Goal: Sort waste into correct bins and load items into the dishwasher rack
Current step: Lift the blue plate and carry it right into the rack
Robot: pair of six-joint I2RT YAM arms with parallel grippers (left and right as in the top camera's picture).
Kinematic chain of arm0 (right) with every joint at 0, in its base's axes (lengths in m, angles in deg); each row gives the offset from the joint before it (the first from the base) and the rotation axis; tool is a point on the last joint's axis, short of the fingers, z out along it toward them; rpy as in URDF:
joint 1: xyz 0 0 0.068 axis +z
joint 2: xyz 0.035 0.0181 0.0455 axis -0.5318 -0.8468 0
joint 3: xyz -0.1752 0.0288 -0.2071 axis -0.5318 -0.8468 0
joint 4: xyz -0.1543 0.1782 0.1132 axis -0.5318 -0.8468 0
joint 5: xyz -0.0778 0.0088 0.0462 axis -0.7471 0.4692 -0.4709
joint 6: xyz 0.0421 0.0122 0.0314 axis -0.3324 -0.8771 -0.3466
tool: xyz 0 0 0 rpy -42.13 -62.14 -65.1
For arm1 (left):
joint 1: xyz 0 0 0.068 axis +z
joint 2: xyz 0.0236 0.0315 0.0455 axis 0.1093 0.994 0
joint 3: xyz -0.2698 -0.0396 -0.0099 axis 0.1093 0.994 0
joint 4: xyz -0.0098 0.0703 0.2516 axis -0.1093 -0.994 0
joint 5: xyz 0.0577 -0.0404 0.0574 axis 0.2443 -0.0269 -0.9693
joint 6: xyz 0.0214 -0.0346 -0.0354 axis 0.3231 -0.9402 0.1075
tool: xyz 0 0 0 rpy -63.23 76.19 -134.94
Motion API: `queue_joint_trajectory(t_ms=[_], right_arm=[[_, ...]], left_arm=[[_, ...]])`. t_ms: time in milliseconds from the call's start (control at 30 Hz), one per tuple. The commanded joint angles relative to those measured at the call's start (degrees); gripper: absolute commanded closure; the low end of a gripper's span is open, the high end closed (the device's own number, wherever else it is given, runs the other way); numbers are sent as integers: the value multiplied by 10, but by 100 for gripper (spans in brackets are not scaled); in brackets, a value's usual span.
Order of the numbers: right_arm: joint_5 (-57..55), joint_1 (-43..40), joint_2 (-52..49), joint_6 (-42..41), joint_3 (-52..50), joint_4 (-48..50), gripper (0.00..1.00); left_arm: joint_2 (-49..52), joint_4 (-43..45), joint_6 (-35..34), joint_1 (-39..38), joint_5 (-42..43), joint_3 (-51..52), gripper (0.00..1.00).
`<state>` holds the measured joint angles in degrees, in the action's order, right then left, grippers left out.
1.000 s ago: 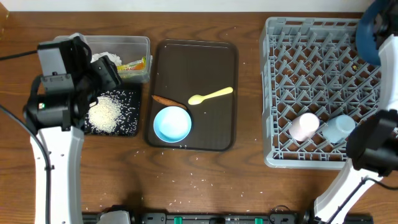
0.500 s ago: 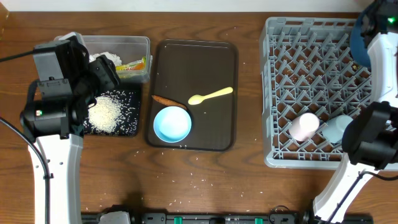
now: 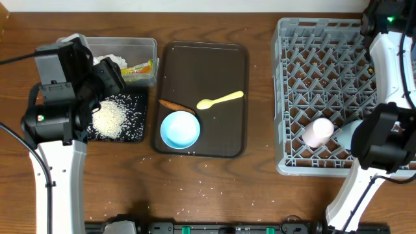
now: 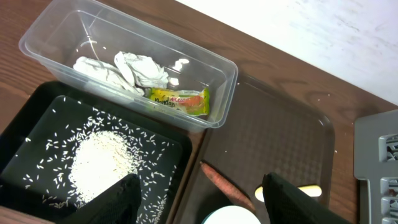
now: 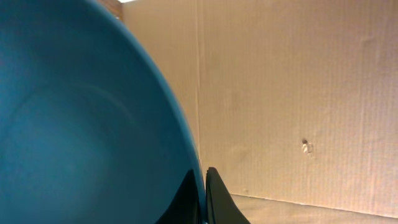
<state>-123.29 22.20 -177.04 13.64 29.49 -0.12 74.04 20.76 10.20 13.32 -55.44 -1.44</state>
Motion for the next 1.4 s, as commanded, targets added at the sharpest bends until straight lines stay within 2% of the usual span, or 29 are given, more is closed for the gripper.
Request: queue_joint_trajectory(t_ms=[0,100,200,267,400,433,500,600,900,1033,1200,1300,1367], right_arm=[[-15,0,-8,40,-1,9,99],[18,3,-8,30,-1,-24,98],[71,12,-8,4,-1,-89,89],[100,21,-8,-20,-1,-123,74],[106,30,-8,-93,-1,-138,24],[106,30,-7,-113,-1,-137,15],[106,29,-4,-149,-1,-135,7],[110,29,11,-191,-1,-136,1],[219,29,94,-238,-1,-163,1],[327,35,146,-312,-1,-210,1],[583,51,198,-452,-1,-292,1],[814,62,209,-549,-1,-332,1],[958,85,202,-554,-5,-347,18]], left_arm=[[-5,-1,-2,3,-2,-3,35],[-5,-1,-3,3,-2,-3,35],[-5,-2,-3,3,-2,-3,35],[-5,-4,-3,3,-2,-3,35],[-5,-8,-2,3,-1,-3,35],[-5,-9,-2,3,-2,-3,35],[-5,-10,-2,3,-2,-3,35],[-5,-12,-2,3,-2,-3,35],[-5,-19,-2,3,-2,-3,35],[-4,-24,-2,3,-1,-3,35],[-4,-28,-2,3,-2,-3,35],[-4,-28,-2,3,-2,-3,34],[-4,-29,-3,3,-2,-3,35]])
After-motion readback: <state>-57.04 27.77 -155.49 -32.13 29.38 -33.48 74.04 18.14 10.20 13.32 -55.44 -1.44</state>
